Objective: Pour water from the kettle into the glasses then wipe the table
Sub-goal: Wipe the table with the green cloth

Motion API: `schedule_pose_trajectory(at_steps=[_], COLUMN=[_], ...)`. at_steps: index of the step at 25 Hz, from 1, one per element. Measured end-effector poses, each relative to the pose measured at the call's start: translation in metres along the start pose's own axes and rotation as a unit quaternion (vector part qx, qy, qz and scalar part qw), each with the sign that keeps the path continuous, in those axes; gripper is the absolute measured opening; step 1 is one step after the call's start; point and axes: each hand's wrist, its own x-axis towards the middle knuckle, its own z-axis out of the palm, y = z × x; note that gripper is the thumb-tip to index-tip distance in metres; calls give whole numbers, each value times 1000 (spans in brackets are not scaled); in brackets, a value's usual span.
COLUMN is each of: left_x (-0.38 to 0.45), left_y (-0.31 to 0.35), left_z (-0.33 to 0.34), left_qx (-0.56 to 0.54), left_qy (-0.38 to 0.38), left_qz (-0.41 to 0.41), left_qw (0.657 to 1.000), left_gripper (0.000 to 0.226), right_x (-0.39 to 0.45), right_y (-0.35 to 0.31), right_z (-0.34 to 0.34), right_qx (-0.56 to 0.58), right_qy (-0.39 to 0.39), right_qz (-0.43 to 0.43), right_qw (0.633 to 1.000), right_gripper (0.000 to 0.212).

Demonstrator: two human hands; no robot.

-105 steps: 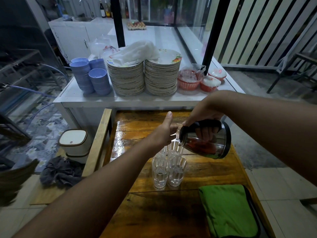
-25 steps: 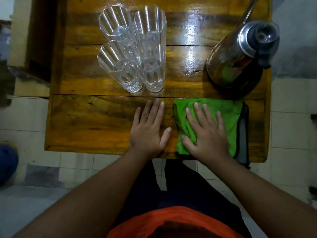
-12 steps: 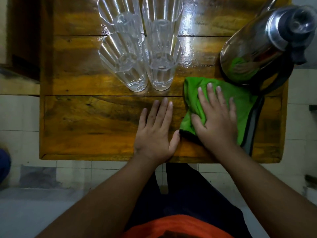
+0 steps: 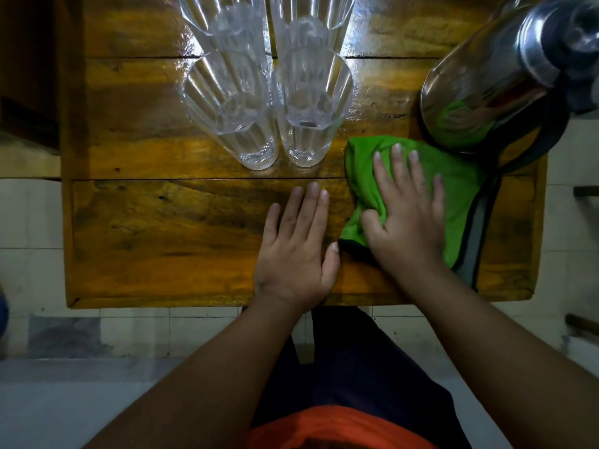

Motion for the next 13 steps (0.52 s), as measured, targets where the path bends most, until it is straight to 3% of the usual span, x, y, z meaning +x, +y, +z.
schedule_pose_trajectory(at_steps=[5,13], left_x=[1,-1], left_y=[2,-6], left_z=[1,-8], left_qx=[-19,-79], left_qy=[12,-5], left_qz=[1,32], left_qw=[1000,996], left_gripper=[71,72], right_x=[-72,-12], right_y=[16,-15], right_z=[15,13], right_qx=[-37,-35], right_qy=[-27,19], right_qz=[-57,16], right_qw=[997,999], right_gripper=[84,75])
